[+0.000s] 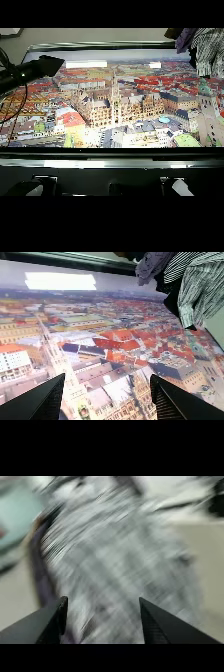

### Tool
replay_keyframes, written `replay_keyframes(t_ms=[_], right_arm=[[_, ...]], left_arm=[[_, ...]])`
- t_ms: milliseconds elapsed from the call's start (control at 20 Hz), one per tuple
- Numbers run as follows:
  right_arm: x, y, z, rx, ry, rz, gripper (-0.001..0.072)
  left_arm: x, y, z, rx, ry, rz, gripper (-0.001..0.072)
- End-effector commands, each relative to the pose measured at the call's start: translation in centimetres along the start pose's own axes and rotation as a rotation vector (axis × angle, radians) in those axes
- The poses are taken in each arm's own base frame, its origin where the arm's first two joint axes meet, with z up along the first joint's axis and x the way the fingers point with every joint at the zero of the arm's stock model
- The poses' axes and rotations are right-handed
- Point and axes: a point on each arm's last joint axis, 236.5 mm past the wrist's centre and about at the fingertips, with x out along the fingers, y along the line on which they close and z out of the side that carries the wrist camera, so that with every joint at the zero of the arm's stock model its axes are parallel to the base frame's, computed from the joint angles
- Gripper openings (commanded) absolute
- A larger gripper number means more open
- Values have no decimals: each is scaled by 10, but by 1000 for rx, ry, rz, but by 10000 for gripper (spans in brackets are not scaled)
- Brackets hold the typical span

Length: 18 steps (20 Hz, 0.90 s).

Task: Fold the clothes and pants, and hang the long-sleeved shirts on hangers.

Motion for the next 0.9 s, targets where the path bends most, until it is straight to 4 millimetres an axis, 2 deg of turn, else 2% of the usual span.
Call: replay_keyframes(t_ms=[0,50,100,150,200,250,350,500,550,600,650,700,850], right_arm=[[42,105,-167,-233,446,337,533],[41,107,-227,-365,616,321,532],[32,105,-279,-498,768,303,532],[21,108,-321,-521,883,308,532],[4,122,-358,-521,973,359,529],[-19,126,-396,-558,1087,401,529],[-69,130,-454,-592,1260,462,528],[-123,129,-505,-617,1371,498,502],[-137,127,-517,-607,1402,492,435],[-148,127,-525,-602,1424,494,333],[-158,128,-530,-610,1444,509,170],[-165,130,-532,-621,1457,519,53],[-169,133,-533,-621,1466,531,47]], left_arm=[[-19,41,-12,19,74,138,592],[-30,57,-15,23,98,194,591],[-40,72,-21,32,131,250,591],[-52,87,-31,58,187,303,591],[-64,99,-42,79,249,352,591],[-74,110,-52,92,303,391,591],[-91,126,-68,93,372,447,592],[-101,140,-89,74,410,481,580],[-103,143,-99,75,431,483,409],[-104,144,-108,96,452,475,196],[-104,145,-116,113,472,467,35],[-104,146,-121,115,481,465,39],[-103,148,-126,134,494,460,39]])
